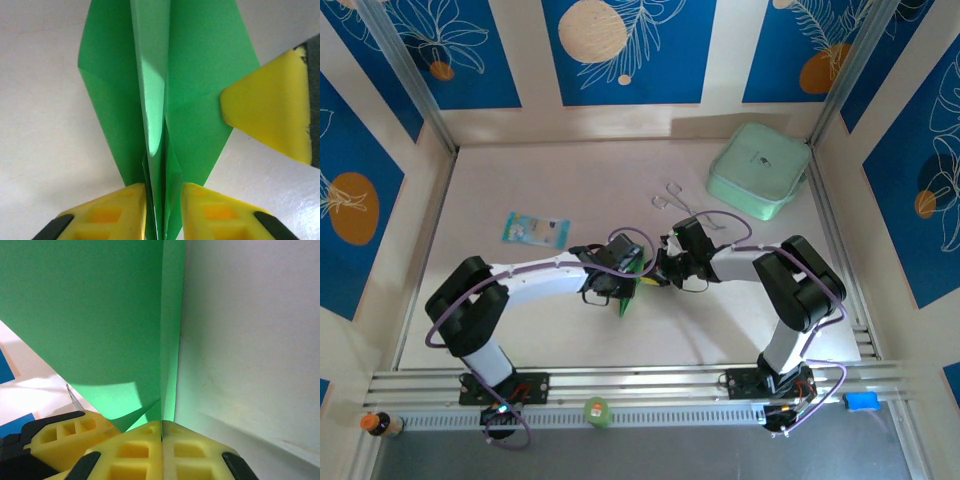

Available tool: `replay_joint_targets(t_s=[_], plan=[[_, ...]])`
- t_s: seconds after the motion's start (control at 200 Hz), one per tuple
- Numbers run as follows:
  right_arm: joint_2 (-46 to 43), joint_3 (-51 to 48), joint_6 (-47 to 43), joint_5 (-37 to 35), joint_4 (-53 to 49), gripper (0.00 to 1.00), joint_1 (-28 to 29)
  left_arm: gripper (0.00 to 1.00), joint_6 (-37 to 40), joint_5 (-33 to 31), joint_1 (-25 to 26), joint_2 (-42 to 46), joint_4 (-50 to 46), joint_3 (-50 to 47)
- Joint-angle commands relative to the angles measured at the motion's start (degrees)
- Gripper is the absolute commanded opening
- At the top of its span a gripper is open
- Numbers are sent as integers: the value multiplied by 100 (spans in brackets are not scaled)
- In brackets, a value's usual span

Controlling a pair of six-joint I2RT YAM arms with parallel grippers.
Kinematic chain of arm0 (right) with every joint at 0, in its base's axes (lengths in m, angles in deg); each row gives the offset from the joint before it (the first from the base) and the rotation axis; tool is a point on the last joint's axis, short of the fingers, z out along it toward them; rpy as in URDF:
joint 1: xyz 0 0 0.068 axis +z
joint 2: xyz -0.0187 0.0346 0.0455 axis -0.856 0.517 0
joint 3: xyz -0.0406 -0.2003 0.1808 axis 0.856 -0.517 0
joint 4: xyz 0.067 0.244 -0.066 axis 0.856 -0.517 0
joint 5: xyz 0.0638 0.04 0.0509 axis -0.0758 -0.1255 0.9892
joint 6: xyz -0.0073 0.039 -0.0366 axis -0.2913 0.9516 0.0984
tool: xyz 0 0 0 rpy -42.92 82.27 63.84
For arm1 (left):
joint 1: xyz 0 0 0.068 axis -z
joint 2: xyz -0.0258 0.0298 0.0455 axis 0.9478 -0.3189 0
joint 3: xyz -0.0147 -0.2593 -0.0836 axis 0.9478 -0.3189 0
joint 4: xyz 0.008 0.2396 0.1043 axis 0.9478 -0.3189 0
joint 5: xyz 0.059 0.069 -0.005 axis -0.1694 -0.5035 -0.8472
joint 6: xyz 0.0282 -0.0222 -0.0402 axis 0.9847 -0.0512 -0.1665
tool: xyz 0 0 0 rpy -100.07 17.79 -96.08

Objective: Fold a paper plane with a square sheet of paper (pick it up from the middle)
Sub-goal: Move the paper plane to the center of the table.

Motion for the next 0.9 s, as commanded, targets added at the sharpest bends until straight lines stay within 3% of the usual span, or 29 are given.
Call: replay_joint_targets(t_s=[0.0,0.33,0.895], plan=[[16,-50,-34,161,-34,3,34,29,216,-72,52,129,-37,83],[34,-64,-41,165,-53,0,29,39,503,-144,59,229,107,119],[21,-74,-37,159,-79,0,7,37,397,-90,57,-134,-109,149]])
